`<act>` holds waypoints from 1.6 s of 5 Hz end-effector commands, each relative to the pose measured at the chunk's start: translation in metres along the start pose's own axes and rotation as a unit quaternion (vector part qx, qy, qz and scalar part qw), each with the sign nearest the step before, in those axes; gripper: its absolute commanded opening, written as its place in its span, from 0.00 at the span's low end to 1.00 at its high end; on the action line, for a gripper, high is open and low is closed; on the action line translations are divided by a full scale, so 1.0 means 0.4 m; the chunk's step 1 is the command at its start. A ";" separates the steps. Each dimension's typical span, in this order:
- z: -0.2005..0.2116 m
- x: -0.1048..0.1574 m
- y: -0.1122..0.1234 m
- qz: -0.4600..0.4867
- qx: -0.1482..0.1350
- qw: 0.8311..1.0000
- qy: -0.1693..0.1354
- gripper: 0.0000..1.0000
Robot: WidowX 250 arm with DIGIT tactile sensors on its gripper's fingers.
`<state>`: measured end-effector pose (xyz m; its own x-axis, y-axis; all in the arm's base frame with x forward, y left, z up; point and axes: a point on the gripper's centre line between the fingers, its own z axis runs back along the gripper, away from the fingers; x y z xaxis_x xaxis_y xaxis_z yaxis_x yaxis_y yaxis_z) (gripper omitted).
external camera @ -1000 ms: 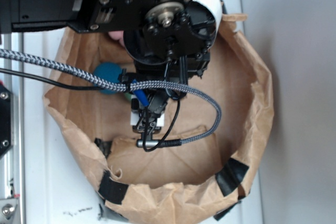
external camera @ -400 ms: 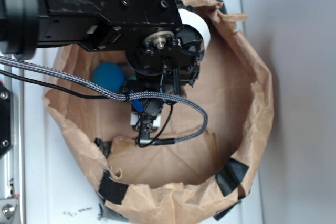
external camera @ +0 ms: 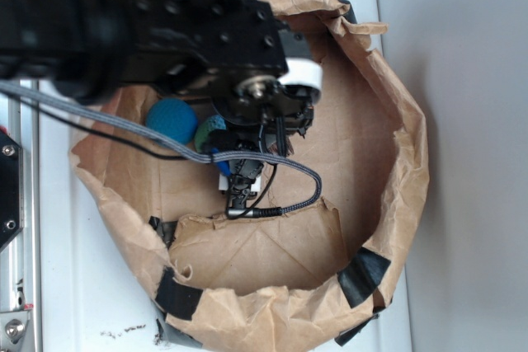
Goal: Grab the green ball.
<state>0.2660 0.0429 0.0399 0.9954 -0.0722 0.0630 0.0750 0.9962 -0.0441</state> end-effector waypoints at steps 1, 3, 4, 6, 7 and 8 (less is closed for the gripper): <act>0.014 -0.041 0.051 -0.024 0.008 0.999 -0.033 0.71; 0.032 -0.046 0.043 0.001 0.006 0.998 -0.056 0.00; 0.063 -0.052 0.042 0.014 -0.002 0.998 -0.062 0.00; 0.119 -0.043 0.046 0.033 -0.028 0.997 -0.058 0.00; 0.193 -0.038 0.057 0.051 -0.057 0.995 -0.057 0.00; 0.225 -0.040 0.068 0.057 -0.064 0.994 -0.065 0.00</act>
<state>0.2413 0.0677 0.1079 0.9941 0.0440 0.0990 -0.0213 0.9753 -0.2198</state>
